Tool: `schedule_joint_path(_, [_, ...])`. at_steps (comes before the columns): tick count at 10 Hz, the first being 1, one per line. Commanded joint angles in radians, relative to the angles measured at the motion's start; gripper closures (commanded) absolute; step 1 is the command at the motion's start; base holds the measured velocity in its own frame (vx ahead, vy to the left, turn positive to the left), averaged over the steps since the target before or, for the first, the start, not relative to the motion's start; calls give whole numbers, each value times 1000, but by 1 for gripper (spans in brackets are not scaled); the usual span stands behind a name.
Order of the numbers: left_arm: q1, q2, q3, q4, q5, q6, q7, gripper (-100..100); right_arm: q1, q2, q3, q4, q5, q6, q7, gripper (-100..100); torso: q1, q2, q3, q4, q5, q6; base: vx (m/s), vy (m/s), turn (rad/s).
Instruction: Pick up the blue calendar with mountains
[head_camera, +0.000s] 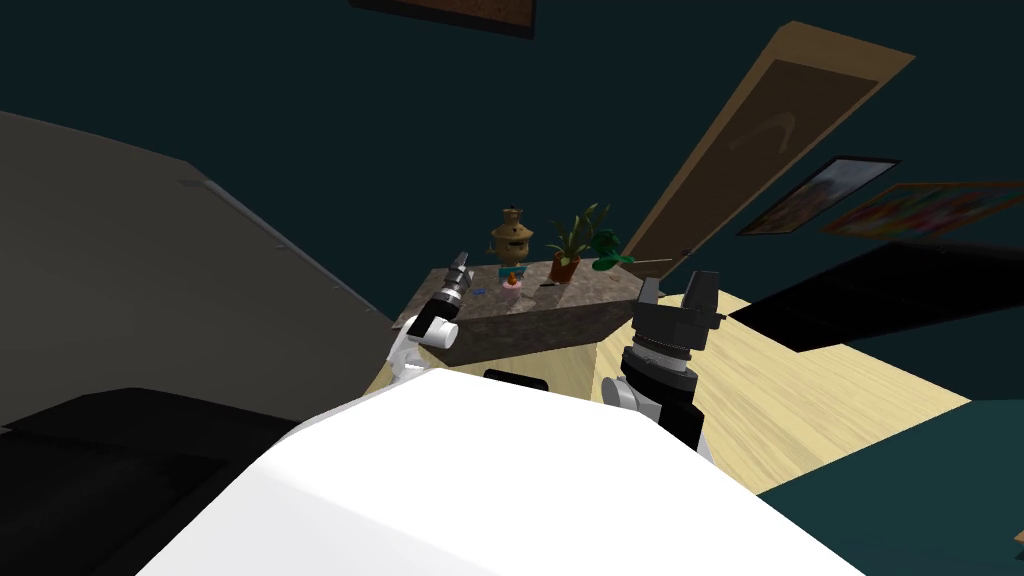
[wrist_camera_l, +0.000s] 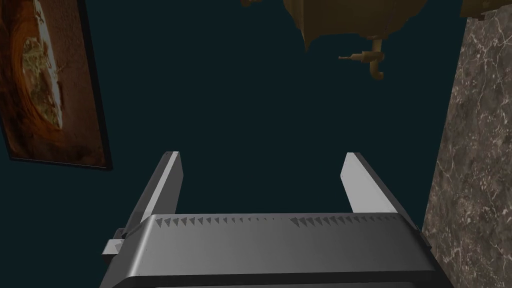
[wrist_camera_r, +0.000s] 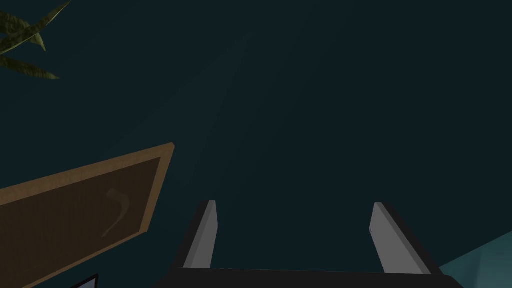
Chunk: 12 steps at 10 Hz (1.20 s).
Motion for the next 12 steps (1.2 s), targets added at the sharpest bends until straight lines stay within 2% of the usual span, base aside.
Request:
schedule_joint_path(1, [-5,2,1,3,-1,30,1,-100,0,0,0,0,0,0,0,0,0,0,0,0,0,0,-4,10,1])
schedule_joint_path(2, [-44,7,0,13,-14,68,7,-100,0,0,0,0,0,0,0,0,0,0,0,0,0,0,-7,16,-48])
schedule_joint_path(4, [-44,7,0,13,-14,102,7,-100,0,0,0,0,0,0,0,0,0,0,0,0,0,0,-5,13,-24])
schedule_joint_path(5, [-83,11,0,23,-27,143,13,-100,0,0,0,0,0,0,0,0,0,0,0,0,0,0,-6,13,-57])
schedule_joint_path(7, [-83,11,0,23,-27,175,13,-100,0,0,0,0,0,0,0,0,0,0,0,0,0,0,-6,13,-17])
schedule_joint_path(8, [-124,13,1,34,-39,214,19,-100,0,0,0,0,0,0,0,0,0,0,0,0,0,0,-6,13,-59])
schedule_joint_path(10, [-124,13,1,34,-39,249,19,-100,0,0,0,0,0,0,0,0,0,0,0,0,0,0,-4,13,-16])
schedule_joint_path(11, [-165,15,3,46,-51,289,26,-100,0,0,0,0,0,0,0,0,0,0,0,0,0,0,-5,12,-51])
schedule_joint_path(12, [-165,15,3,46,-51,315,26,-100,0,0,0,0,0,0,0,0,0,0,0,0,0,0,-5,15,-33])
